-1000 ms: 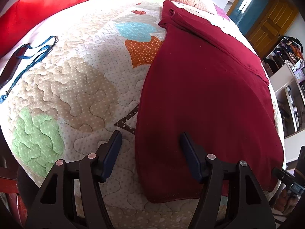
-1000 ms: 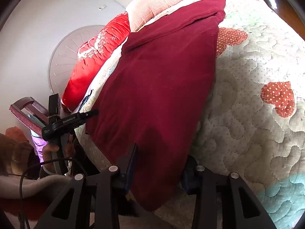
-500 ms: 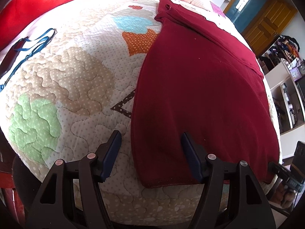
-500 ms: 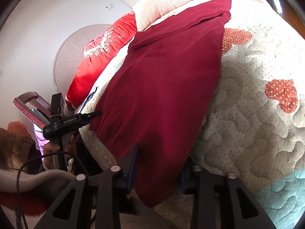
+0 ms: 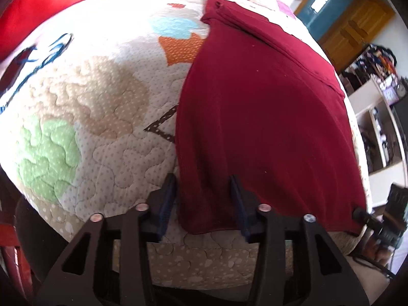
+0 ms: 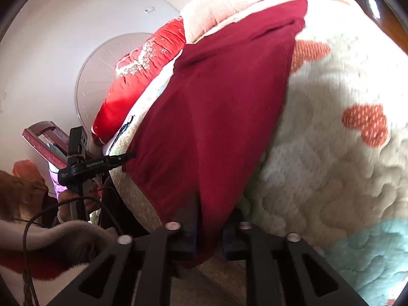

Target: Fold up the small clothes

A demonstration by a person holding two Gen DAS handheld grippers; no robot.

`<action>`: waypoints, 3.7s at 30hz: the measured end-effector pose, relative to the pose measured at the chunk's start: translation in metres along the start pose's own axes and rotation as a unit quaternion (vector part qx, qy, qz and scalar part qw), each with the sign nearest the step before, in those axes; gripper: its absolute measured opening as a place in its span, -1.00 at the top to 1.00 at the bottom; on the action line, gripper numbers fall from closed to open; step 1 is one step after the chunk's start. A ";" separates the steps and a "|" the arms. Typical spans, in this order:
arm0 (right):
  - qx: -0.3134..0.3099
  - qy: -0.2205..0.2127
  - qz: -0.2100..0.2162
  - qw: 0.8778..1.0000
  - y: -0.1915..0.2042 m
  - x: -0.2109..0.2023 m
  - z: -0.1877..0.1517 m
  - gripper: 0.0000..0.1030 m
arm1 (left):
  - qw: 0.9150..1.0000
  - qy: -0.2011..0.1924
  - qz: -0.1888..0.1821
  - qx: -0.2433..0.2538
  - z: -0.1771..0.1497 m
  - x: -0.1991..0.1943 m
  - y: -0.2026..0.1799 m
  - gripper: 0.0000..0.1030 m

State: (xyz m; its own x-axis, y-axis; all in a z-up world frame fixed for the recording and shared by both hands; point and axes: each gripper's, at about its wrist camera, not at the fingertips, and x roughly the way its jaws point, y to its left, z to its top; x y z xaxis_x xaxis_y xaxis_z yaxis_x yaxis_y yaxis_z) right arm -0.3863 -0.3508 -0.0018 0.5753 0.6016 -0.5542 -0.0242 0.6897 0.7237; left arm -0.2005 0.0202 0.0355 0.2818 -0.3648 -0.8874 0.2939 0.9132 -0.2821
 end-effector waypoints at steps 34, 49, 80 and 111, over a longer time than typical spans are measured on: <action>0.052 -0.200 -0.007 0.978 -0.072 0.019 0.311 0.85 | 0.993 -0.118 -0.003 0.031 0.300 0.053 -0.080 0.83; 0.014 -0.196 -0.185 0.963 -0.080 0.021 0.329 0.07 | 0.989 -0.136 -0.057 -0.006 0.341 0.059 -0.074 -0.45; 0.000 -0.149 -0.288 0.946 -0.073 0.090 0.369 0.52 | 0.993 -0.105 0.059 0.012 0.231 0.078 -0.050 -0.45; -0.121 0.025 -0.231 0.965 0.104 0.335 0.398 0.88 | 0.994 -0.093 -0.020 -0.047 0.225 0.091 -0.001 -0.46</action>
State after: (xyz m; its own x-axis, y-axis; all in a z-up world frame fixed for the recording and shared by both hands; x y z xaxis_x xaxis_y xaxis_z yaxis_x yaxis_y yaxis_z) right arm 0.1292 -0.2381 0.0519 0.5305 0.2216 -0.8182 0.0324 0.9592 0.2808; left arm 0.0301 -0.0542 0.0372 0.4393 -0.4196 -0.7943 0.2232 0.9075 -0.3559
